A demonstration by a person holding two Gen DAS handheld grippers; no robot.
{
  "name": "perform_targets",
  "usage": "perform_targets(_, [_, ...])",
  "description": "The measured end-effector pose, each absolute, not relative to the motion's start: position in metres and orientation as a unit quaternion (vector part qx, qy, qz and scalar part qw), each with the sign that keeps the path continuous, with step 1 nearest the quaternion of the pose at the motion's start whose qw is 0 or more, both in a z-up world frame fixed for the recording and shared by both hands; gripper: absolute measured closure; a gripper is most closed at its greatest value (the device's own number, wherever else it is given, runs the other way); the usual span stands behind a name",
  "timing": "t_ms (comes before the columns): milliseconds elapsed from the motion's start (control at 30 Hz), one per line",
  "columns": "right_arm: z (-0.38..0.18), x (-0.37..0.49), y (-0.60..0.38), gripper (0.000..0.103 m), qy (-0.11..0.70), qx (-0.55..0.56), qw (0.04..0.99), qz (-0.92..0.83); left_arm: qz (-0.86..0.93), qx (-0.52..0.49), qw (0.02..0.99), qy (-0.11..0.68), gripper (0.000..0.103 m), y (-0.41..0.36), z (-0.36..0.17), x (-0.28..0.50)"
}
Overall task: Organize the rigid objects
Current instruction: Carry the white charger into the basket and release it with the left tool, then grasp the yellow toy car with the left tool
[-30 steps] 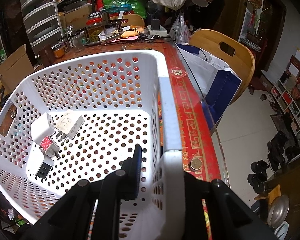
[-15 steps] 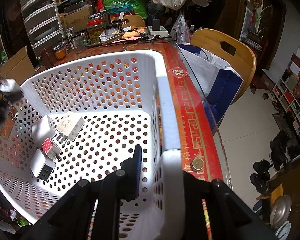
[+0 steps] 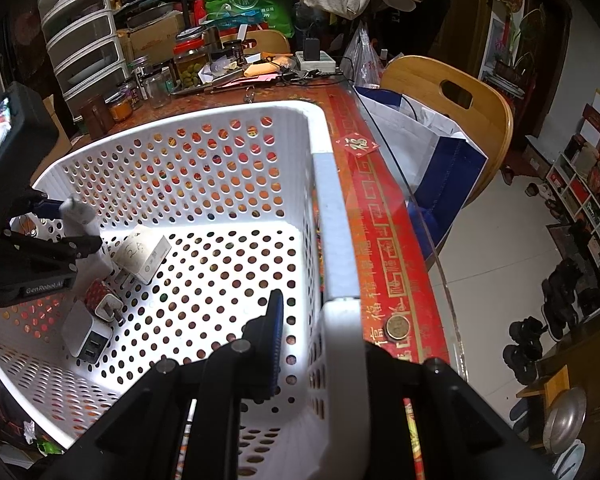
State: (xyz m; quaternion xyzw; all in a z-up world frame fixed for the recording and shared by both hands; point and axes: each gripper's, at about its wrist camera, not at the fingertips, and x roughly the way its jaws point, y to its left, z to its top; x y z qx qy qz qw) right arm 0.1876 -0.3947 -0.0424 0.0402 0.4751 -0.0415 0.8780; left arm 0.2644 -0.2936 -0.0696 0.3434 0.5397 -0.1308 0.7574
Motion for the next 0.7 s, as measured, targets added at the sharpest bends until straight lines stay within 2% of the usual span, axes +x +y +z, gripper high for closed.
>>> perform_targets(100, [-0.042,0.187,-0.394,0.086,0.475,0.041,0.878,-0.042,-0.138,0.357,0.759,0.527,0.040,-0.296,-0.069,0.263])
perform_targets(133, [-0.042,0.187,-0.394,0.086,0.475,0.041,0.878,-0.042,-0.138,0.359,0.767,0.513,0.030,-0.297,-0.064,0.260])
perform_targets(233, [-0.041,0.187,-0.395,0.086,0.477,0.041,0.877,-0.043,-0.129,0.342,0.806,0.466,0.027,-0.283,-0.037,0.251])
perform_targets(300, [-0.041,0.187,-0.394,0.086,0.476,0.041,0.877,-0.043,-0.138,0.282,0.841,0.441,0.024,-0.250,-0.006,0.244])
perform_targets(367, [-0.041,0.188,-0.394,0.086,0.477,0.041,0.877,-0.044,-0.141,0.224,0.870,0.417,0.003,-0.203,0.019,0.236])
perform_targets(400, [-0.041,0.188,-0.394,0.086,0.477,0.041,0.877,-0.044,-0.130,0.200,0.884,0.403,0.000,-0.174,0.028,0.233])
perform_targets(533, [-0.041,0.189,-0.394,0.087,0.478,0.041,0.876,-0.045,-0.046,0.115,0.907,0.402,0.000,-0.057,0.025,0.241])
perform_targets(700, [-0.041,0.191,-0.394,0.087,0.478,0.042,0.876,-0.047,0.013,0.035,0.885,0.465,0.000,0.032,-0.040,0.280])
